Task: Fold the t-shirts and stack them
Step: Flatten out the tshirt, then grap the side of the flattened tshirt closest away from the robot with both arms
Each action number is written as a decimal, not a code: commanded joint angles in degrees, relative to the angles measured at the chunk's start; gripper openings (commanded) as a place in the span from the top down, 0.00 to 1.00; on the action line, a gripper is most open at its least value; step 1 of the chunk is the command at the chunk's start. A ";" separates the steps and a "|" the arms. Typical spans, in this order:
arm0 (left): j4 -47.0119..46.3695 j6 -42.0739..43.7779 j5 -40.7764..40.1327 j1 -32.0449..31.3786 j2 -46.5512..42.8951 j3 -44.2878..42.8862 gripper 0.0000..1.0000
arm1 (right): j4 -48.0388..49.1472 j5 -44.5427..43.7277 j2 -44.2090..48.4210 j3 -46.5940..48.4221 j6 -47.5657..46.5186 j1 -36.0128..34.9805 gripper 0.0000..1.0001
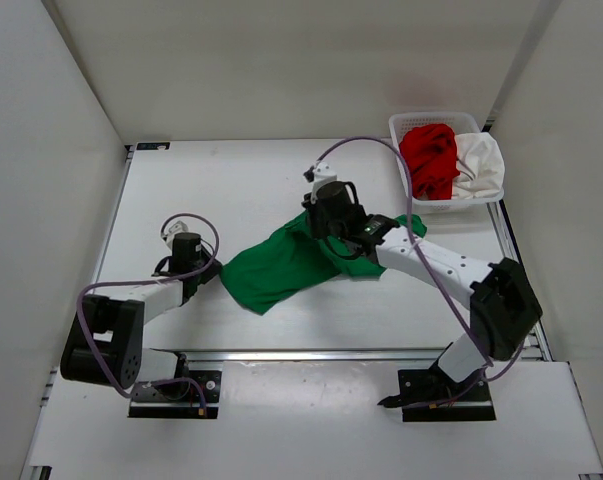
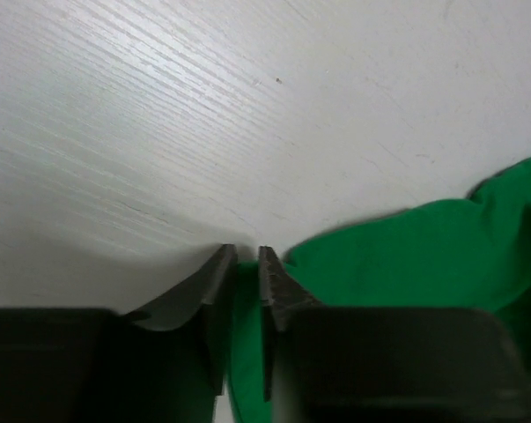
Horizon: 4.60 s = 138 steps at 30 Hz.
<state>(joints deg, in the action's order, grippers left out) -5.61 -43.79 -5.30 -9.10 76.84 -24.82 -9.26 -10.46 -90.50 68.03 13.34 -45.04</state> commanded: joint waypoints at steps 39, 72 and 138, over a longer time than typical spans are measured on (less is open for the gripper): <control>19.32 8.81 6.98 11.66 -10.59 -41.98 1.00 | -25.64 17.98 0.16 47.80 -4.74 31.41 1.00; -1.08 10.14 -3.59 16.21 -18.81 -14.17 0.70 | 4.34 8.81 25.54 -17.90 -2.80 27.29 1.00; -8.28 -11.50 3.55 13.76 12.20 -8.49 1.00 | -0.33 13.79 30.22 -49.93 27.79 28.07 0.75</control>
<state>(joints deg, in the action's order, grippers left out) -14.15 -56.55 -1.91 5.26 90.45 -32.12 -11.38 2.59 -57.89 19.22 40.32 -17.52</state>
